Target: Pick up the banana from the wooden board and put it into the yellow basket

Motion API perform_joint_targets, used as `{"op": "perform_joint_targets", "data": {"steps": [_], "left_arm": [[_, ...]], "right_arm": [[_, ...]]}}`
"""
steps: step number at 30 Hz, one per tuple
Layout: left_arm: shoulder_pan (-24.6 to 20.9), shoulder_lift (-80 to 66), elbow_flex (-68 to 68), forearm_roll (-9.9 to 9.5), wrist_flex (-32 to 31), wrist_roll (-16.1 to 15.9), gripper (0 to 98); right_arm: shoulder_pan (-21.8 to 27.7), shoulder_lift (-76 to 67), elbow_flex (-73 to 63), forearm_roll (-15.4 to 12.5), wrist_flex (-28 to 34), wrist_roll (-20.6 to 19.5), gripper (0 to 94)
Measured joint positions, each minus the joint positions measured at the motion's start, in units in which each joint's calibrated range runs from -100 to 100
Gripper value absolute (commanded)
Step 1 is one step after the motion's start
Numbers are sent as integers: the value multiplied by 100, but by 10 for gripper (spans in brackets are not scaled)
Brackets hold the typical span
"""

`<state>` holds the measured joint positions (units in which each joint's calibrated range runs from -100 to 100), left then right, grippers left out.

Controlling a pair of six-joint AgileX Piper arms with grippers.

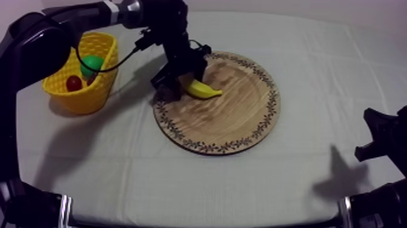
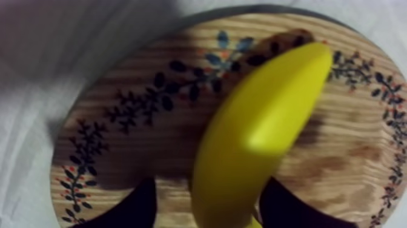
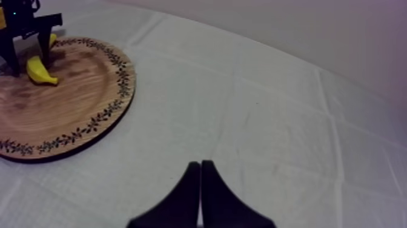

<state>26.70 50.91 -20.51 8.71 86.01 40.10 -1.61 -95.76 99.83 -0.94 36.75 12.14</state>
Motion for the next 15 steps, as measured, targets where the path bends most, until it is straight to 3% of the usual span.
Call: {"op": "perform_joint_targets", "data": {"steps": [7, 15], "left_arm": [[-57, 7, 75, 7, -3, -68, 162], [-71, -187, 81, -14, -52, -143, 100]], "right_arm": [[0, 0, 0, 0, 0, 18, 3], [0, 0, 0, 0, 0, -30, 3]]}}
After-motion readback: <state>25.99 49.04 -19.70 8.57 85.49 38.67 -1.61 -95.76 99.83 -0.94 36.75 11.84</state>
